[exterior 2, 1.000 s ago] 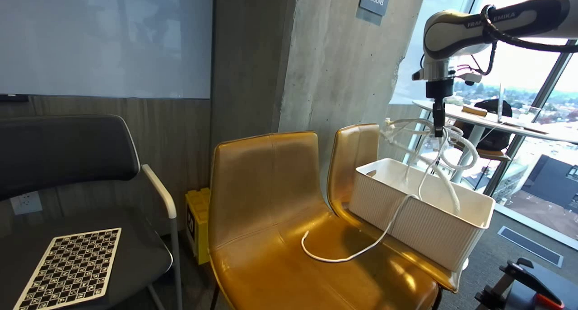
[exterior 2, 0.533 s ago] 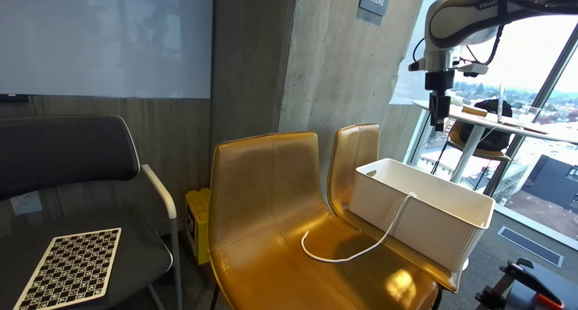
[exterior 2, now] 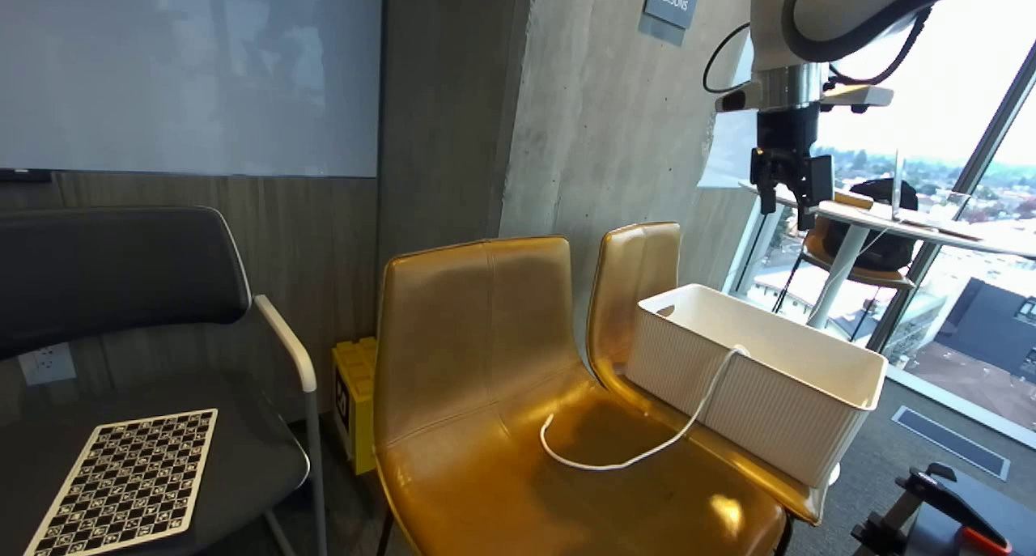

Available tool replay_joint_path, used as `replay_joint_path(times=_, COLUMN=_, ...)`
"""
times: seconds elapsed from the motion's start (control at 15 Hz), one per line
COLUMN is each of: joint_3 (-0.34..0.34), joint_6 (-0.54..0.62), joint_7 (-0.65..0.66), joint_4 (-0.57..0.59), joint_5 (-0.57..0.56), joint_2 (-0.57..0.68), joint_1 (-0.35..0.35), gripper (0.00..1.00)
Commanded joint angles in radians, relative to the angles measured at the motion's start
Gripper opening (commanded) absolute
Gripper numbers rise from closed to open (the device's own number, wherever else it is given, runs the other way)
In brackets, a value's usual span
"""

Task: Put the ropes in the basket

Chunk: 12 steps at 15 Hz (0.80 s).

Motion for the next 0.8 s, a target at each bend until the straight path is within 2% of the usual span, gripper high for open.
replay_joint_path(times=0.0, joint_3=0.007, joint_6=0.121, joint_7=0.037, joint_4=-0.251, joint_5=-0.133, joint_2=-0.116, joint_1=0.1, gripper=1.0)
replay_joint_path(times=0.13, joint_3=0.019, joint_6=0.188, joint_7=0.094, joint_4=-0.363, joint_5=-0.21, joint_2=-0.138, joint_1=0.157, gripper=1.0)
replay_joint_path(times=0.33, joint_3=0.044, joint_6=0.223, joint_7=0.17, joint_4=-0.419, joint_5=-0.274, joint_2=-0.103, joint_1=0.215, gripper=1.0)
replay_joint_path(times=0.53, joint_3=0.074, joint_6=0.231, joint_7=0.204, joint_4=-0.41, joint_5=-0.285, joint_2=-0.046, joint_1=0.248, gripper=1.0)
replay_joint_path(times=0.73, joint_3=0.096, joint_6=0.22, joint_7=0.193, joint_4=-0.329, joint_5=-0.263, joint_2=0.038, joint_1=0.264, gripper=1.0)
